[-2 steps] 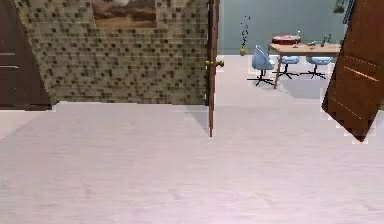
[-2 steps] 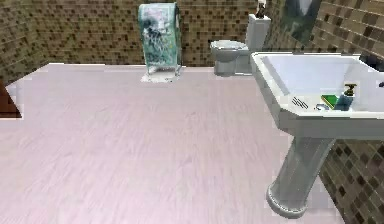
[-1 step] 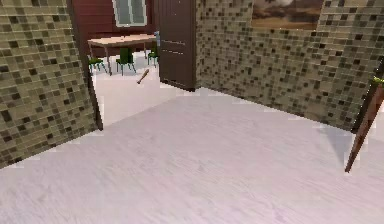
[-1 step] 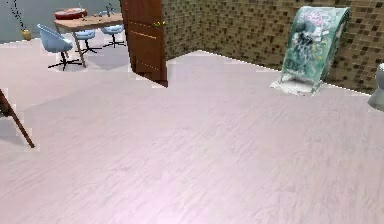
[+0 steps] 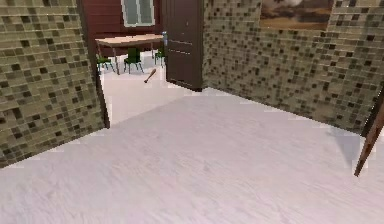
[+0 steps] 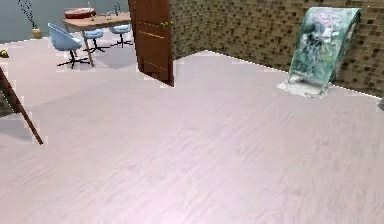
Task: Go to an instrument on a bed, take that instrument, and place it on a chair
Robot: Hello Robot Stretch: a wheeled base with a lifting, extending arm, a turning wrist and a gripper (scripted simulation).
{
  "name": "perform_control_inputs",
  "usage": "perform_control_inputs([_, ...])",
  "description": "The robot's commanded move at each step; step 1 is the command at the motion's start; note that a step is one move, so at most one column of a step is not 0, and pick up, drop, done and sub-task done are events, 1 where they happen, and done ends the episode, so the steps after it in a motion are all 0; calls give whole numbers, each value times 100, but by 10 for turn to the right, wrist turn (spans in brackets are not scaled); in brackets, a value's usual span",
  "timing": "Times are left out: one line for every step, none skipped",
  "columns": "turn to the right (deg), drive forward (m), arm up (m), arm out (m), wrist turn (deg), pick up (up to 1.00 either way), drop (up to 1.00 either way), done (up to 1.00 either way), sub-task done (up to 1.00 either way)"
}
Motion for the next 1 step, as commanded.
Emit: perform_control_inputs([450,0,0,0,0,0,0,0,0])
